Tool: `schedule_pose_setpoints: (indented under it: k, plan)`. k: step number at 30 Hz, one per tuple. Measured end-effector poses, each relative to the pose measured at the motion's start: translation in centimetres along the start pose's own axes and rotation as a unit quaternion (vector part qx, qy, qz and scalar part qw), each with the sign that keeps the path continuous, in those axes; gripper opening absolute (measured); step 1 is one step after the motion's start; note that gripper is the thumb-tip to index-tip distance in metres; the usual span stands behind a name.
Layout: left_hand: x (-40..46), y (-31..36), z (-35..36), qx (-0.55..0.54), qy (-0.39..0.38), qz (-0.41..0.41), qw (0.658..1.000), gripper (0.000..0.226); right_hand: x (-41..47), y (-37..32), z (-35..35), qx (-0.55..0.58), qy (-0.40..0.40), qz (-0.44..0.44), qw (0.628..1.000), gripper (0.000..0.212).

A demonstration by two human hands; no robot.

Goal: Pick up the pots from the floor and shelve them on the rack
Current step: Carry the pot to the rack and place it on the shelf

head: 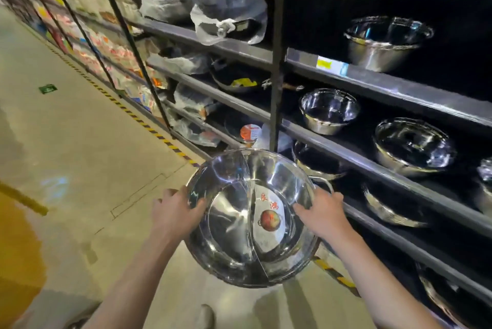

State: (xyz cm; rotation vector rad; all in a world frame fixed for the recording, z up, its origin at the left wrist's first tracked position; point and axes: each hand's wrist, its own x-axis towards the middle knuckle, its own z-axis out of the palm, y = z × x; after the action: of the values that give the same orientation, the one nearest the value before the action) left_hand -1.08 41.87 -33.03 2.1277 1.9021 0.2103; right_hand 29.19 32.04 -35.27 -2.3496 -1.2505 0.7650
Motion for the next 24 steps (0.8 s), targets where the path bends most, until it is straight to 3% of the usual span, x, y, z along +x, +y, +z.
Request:
schedule_pose_setpoints:
  k: [6, 11, 14, 18, 24]
  plan:
    - [10.6, 2.2, 2.4, 0.017, -0.113, 0.147, 0.983, 0.054, -0.5, 0.7, 2.6, 0.054, 0.085, 0.182, 0.978, 0.052]
    - [12.4, 6.0, 4.9, 0.001, -0.18, 0.202, 0.963, 0.05, -3.6, 2.9, 3.8, 0.09, 0.152, 0.245, 0.953, 0.037]
    - [12.0, 7.5, 7.0, 0.002, -0.202, 0.224, 0.953, 0.054, -4.8, 4.9, 4.7, 0.117, 0.154, 0.312, 0.93, 0.056]
    - [11.7, 7.6, 10.9, 0.028, -0.248, 0.244, 0.937, 0.081, -4.9, 8.4, 7.9, 0.136, 0.141, 0.316, 0.929, 0.054]
    - [14.0, 5.2, 23.3, 0.085, -0.278, 0.246, 0.925, 0.066, -0.2, 15.5, 16.2, 0.142, 0.136, 0.327, 0.925, 0.059]
